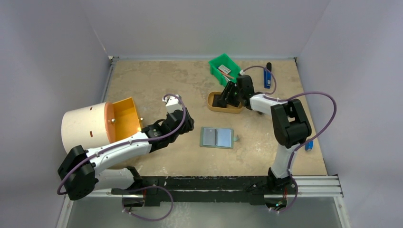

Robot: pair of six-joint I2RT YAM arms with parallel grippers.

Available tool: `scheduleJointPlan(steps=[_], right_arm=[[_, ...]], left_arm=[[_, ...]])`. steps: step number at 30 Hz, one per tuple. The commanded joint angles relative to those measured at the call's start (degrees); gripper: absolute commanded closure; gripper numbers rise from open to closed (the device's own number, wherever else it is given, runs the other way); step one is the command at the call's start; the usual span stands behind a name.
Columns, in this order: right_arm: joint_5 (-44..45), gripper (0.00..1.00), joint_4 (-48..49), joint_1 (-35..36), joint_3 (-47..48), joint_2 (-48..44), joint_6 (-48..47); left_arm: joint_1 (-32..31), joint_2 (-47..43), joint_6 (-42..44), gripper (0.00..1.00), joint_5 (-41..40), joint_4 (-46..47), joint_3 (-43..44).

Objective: Put the credit cards into the card holder
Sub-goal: Adjust the credit card in the storage box.

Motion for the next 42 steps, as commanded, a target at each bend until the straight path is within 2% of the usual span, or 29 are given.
scheduleJointPlan(steps=[1, 16, 22, 32, 42], right_arm=[[-2.0, 0.41, 1.26, 1.12, 3.53, -0.01, -1.78], [0.41, 0.41, -4.44, 2.7, 5.46, -0.31, -3.07], [5.19, 0.4, -7.49, 2.57, 5.16, -2.35, -4.08], [3.59, 0.39, -6.39, 2.44, 4.68, -1.59, -3.67], [1.12, 0.39, -7.5, 2.56, 9.15, 2.16, -4.7]], left_arm=[[0.02, 0.09, -0.48, 0.65, -0.01, 2.39, 0.22], [0.09, 0.54, -0.57, 0.64, 0.02, 2.1, 0.38], [0.07, 0.45, -0.63, 0.65, -0.08, 2.08, 0.32], [0.13, 0.34, -0.41, 0.65, -0.13, 1.74, 0.64], [0.06, 0.46, -0.06, 0.65, -0.38, 1.53, 0.97]])
